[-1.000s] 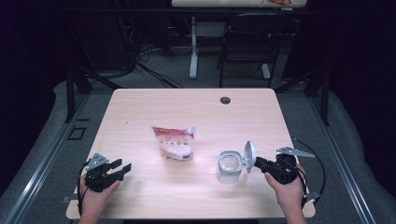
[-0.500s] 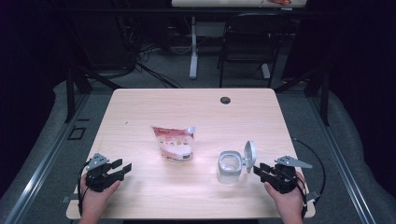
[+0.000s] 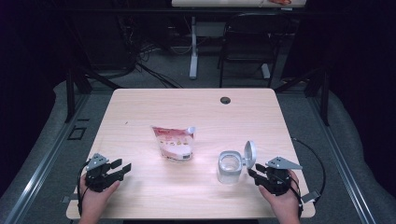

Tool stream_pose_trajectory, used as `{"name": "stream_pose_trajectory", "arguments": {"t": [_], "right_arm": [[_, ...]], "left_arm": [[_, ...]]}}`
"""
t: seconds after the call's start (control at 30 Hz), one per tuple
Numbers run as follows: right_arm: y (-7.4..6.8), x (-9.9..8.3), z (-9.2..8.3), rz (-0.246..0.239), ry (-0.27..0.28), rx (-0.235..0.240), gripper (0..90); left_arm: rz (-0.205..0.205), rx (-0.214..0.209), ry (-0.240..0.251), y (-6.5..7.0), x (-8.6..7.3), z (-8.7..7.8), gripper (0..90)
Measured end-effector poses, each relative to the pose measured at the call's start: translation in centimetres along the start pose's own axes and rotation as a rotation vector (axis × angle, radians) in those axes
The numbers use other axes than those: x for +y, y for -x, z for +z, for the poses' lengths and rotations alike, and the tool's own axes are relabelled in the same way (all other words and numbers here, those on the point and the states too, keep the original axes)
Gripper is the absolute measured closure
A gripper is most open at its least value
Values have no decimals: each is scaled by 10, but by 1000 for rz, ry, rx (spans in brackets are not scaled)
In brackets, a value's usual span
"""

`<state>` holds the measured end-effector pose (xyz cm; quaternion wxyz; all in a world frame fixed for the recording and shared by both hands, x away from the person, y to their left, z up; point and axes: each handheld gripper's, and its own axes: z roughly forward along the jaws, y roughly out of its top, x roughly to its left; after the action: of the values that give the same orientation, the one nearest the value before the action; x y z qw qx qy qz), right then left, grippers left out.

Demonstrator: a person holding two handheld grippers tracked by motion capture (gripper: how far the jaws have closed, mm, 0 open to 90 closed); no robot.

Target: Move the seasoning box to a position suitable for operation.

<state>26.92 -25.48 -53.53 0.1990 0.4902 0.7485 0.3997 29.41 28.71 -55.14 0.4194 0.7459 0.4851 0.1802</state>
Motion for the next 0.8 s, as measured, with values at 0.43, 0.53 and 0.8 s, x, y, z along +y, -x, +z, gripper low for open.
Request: {"name": "stream_pose_trajectory", "arguments": {"t": [0.43,0.53,0.8], "right_arm": [[0,5,20,8,22,-11,620],[-3,6,23,5,16,0,671],[-1,8,20,-7,7,19,798]], "left_arm": [[3,-2,-5,0,0,2,510],[3,-2,-2,1,0,1,510],[0,0,-4,0,0,1,510]]}}
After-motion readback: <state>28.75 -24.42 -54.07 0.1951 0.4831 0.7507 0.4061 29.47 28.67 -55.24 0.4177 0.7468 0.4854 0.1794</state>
